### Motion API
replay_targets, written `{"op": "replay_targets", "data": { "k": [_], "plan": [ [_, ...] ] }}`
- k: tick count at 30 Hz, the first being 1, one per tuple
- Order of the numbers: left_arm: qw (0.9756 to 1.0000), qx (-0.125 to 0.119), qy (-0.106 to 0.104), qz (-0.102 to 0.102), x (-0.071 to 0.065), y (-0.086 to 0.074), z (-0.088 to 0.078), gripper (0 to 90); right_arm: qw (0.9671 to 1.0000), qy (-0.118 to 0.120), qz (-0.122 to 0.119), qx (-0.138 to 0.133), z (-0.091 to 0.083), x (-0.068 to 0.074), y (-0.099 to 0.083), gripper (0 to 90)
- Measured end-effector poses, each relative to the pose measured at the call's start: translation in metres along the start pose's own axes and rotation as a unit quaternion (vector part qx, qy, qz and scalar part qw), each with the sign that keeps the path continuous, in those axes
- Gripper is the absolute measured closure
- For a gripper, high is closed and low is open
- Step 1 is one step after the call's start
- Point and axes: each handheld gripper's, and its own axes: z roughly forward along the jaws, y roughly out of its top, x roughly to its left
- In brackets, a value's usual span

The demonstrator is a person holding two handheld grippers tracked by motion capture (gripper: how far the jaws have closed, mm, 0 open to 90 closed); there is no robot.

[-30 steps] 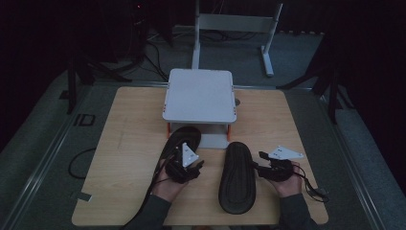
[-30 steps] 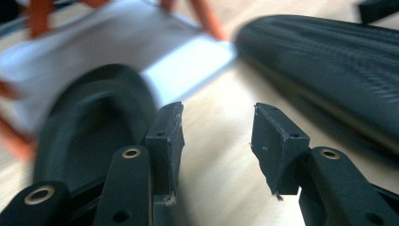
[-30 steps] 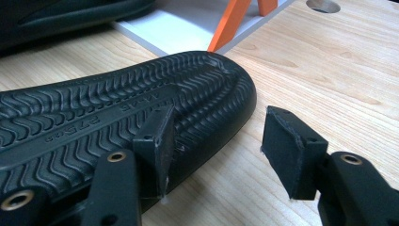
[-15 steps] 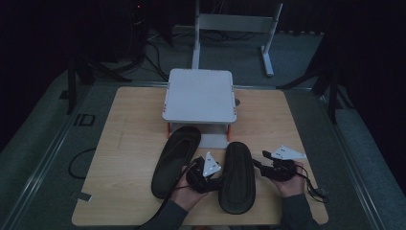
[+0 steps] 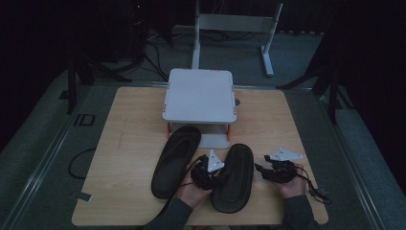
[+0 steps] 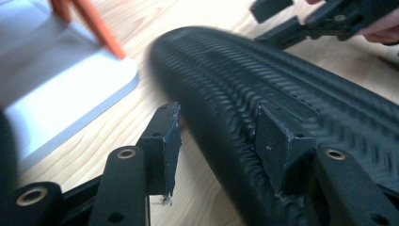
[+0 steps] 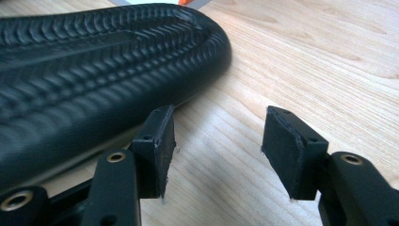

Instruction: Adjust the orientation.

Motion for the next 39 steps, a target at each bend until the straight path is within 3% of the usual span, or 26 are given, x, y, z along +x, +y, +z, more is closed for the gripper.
{"op": "replay_targets", "data": {
  "k": [6,7,10,12,14,20,21,25,28,29,32,36,37,39],
  "plan": [
    [0.9995,0.003,0.014,-0.03,0.015,-0.009,-0.008,52.6,1.0,0.002,0.001,-0.001,0.0,0.001,0.001,42.0],
    [0.9989,0.008,0.033,-0.034,0.019,-0.011,-0.011,54.7,1.0,0.002,-0.003,0.004,0.001,0.001,0.001,41.0],
    [0.998,0.017,0.049,-0.037,0.024,-0.013,-0.012,56.8,0.9999,0.007,-0.007,0.009,0.004,0.005,0.001,40.2],
    [0.9961,0.036,0.073,-0.033,0.028,-0.017,-0.012,57.3,0.9999,0.011,-0.009,0.005,0.005,0.007,0.003,40.0],
    [0.9957,0.042,0.076,-0.032,0.031,-0.021,-0.012,57.5,0.9998,0.021,-0.007,-0.001,0.005,0.01,0.006,39.9],
    [0.9962,0.019,0.069,-0.051,0.036,-0.022,-0.023,54.6,0.9984,0.046,-0.022,-0.022,0.008,0.027,0.019,40.6],
    [0.9963,0.013,0.067,-0.052,0.036,-0.021,-0.027,54.0,0.9974,0.062,-0.023,-0.029,0.01,0.035,0.023,40.6],
    [0.9958,-0.016,0.072,-0.055,0.032,-0.015,-0.044,52.8,0.9967,0.067,-0.035,-0.03,0.013,0.043,0.026,40.7],
    [0.9961,-0.039,0.062,-0.049,0.023,-0.009,-0.057,52.2,0.9965,0.069,-0.035,-0.03,0.013,0.045,0.027,40.7],
    [0.9966,-0.049,0.05,-0.045,0.015,-0.006,-0.064,51.2,0.9964,0.071,-0.033,-0.032,0.013,0.045,0.027,40.7],
    [0.9972,-0.051,0.041,-0.037,0.007,-0.004,-0.067,48.0,0.9966,0.069,-0.033,-0.032,0.012,0.044,0.027,40.7],
    [0.9987,-0.042,0.03,-0.006,-0.01,-0.005,-0.063,43.5,0.9965,0.068,-0.036,-0.031,0.012,0.044,0.027,40.6],
    [0.9986,-0.029,0.043,0.009,-0.015,-0.006,-0.058,39.1,0.9967,0.066,-0.037,-0.03,0.013,0.045,0.027,40.6],
    [0.9987,-0.019,0.045,0.015,-0.015,-0.007,-0.054,38.9,0.9968,0.063,-0.039,-0.029,0.012,0.044,0.027,40.5]
  ]
}}
